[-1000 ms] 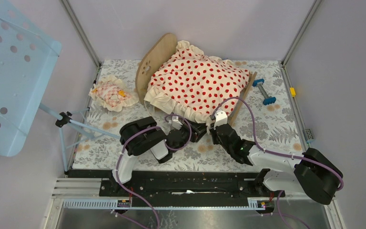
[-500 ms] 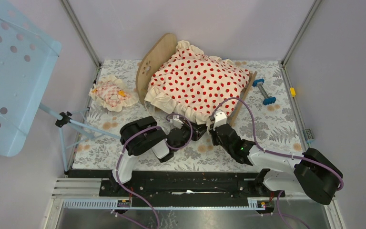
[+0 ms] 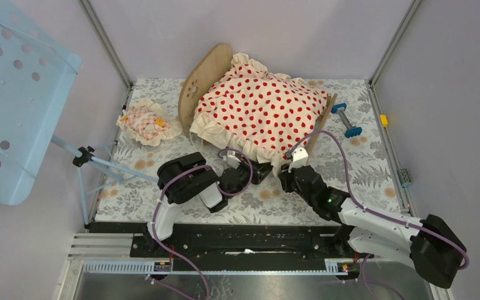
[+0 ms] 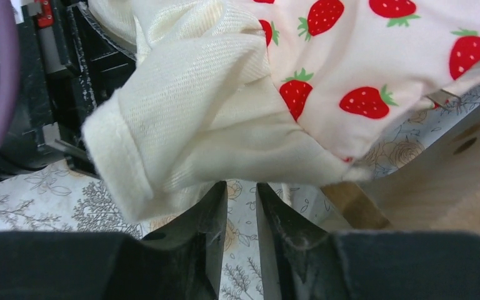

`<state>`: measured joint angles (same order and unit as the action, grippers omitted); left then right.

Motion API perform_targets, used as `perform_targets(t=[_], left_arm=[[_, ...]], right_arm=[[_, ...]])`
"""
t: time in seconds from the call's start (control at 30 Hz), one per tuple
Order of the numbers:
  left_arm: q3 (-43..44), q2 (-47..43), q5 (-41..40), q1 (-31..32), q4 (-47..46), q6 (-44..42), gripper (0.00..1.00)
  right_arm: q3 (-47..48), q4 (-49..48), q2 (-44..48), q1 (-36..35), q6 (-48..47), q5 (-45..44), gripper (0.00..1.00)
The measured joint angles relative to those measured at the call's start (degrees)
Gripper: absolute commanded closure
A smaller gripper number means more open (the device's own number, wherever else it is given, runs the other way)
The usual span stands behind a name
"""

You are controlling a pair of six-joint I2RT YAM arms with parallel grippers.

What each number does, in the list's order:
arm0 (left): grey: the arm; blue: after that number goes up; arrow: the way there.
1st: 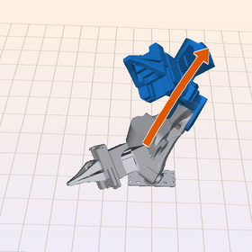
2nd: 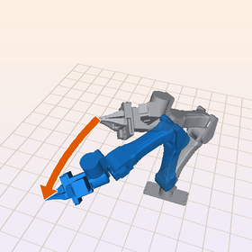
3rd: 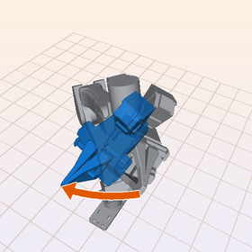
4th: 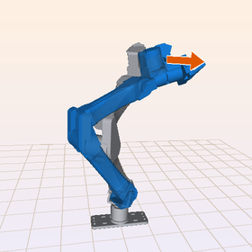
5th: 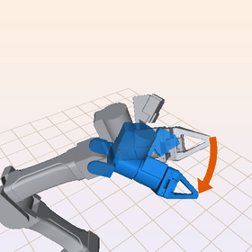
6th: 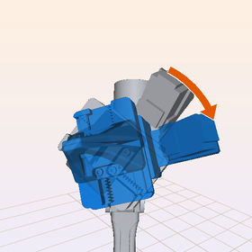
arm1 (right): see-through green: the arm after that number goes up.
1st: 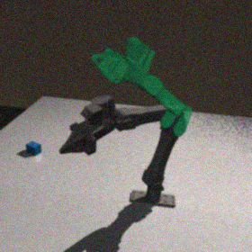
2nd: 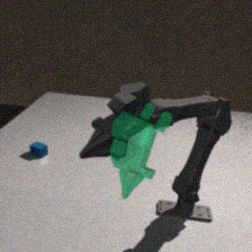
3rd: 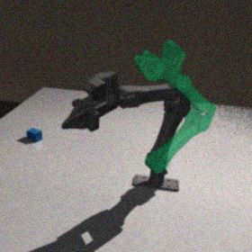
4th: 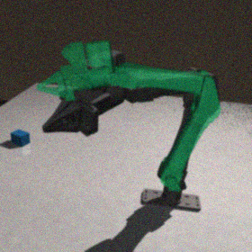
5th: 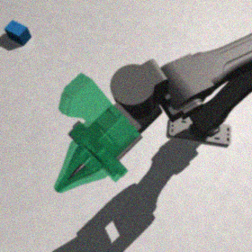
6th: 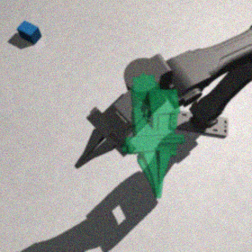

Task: Set up the pet bed
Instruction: Tie the ropes to the bed frame.

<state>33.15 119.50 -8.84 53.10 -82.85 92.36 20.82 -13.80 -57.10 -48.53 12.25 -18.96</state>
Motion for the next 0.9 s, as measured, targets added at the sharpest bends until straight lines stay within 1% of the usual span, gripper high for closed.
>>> perform_targets(t=[0.1,0.23,0.47,0.67,0.8,0.9], left_arm=[[0.0,0.0,0.0,0.0,0.0,-0.2,1.00],[0.0,0.0,0.0,0.0,0.0,-0.5,1.00],[-0.9,-0.3,0.0,-0.4,0.0,-1.1,1.00],[-1.5,-0.6,0.3,-1.0,-0.1,-1.1,1.00],[-1.5,-0.6,0.8,-1.1,-0.2,-1.1,1.00],[-1.3,-0.6,1.4,-1.1,-0.2,-1.1,1.00]], right_arm=[[-0.1,2.7,2.8,0.0,1.4,0.5,0.66],[-0.2,5.6,3.4,0.1,3.3,1.7,0.64],[-0.1,9.3,-1.7,0.0,7.8,1.2,0.62],[-0.1,10.6,-3.1,-0.5,14.5,-4.4,0.56],[-0.1,12.2,-4.6,-0.7,18.4,-9.3,0.55],[-0.1,13.5,-5.9,-0.7,19.6,-12.1,0.54]])
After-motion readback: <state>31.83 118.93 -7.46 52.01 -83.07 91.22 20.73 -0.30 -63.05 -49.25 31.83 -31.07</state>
